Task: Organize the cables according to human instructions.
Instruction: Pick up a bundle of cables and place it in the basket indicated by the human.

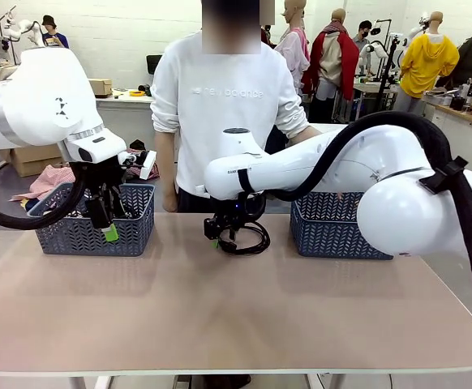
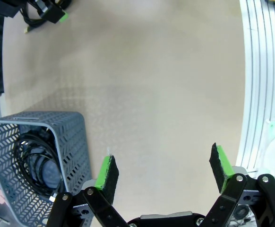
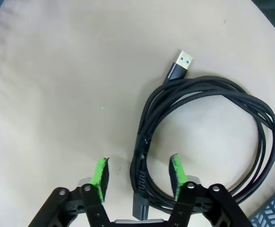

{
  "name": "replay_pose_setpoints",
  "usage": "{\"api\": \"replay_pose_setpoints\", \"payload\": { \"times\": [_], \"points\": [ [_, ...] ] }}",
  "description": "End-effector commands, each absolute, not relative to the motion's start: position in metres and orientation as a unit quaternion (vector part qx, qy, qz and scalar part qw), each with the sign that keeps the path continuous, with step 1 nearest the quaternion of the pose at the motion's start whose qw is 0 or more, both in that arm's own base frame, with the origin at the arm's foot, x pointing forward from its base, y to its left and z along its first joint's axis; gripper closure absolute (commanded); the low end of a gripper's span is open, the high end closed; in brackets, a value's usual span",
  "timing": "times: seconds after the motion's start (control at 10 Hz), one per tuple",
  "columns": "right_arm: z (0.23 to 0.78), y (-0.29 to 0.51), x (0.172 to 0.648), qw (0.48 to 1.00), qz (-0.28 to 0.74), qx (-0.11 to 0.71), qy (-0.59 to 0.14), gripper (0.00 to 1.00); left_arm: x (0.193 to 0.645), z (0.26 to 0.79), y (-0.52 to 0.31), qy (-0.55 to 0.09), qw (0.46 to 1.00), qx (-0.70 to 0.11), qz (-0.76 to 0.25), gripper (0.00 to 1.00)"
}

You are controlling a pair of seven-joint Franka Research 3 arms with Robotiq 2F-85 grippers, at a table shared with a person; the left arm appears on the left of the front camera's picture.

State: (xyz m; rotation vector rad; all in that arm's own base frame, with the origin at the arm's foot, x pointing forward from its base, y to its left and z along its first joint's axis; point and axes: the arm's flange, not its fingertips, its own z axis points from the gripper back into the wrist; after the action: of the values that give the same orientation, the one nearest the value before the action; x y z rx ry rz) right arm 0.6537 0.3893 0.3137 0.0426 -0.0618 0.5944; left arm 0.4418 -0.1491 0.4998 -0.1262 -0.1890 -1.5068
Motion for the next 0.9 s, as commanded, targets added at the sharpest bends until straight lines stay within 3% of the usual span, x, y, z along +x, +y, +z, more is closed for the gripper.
{"api": "replay_pose_setpoints", "payload": {
  "times": [0.0,0.3,0.4,0.5,0.6,0.7,0.8],
  "points": [
    [0.315,0.405,0.666,0.958,0.287,-0.004,-0.03,0.43,0.443,0.501,-0.147,-0.086,0.726,-0.053,-0.681,0.0],
    [0.31,0.411,0.671,0.957,0.287,-0.015,-0.024,0.66,0.443,0.501,-0.147,-0.086,0.726,-0.053,-0.681,0.0],
    [0.313,0.409,0.672,0.958,0.286,-0.021,-0.027,0.61,0.443,0.501,-0.147,-0.086,0.726,-0.053,-0.681,0.0],
    [0.317,0.406,0.673,0.96,0.279,-0.025,-0.029,0.84,0.443,0.501,-0.147,-0.086,0.726,-0.053,-0.681,0.0],
    [0.32,0.404,0.673,0.96,0.277,-0.027,-0.033,0.79,0.443,0.501,-0.147,-0.086,0.726,-0.053,-0.681,0.0],
    [0.322,0.402,0.672,0.96,0.277,-0.027,-0.034,1.0,0.443,0.501,-0.147,-0.086,0.726,-0.053,-0.681,0.0],
    [0.327,0.4,0.67,0.96,0.278,-0.021,-0.036,0.97,0.443,0.501,-0.147,-0.086,0.726,-0.053,-0.681,0.0]
  ]
}}
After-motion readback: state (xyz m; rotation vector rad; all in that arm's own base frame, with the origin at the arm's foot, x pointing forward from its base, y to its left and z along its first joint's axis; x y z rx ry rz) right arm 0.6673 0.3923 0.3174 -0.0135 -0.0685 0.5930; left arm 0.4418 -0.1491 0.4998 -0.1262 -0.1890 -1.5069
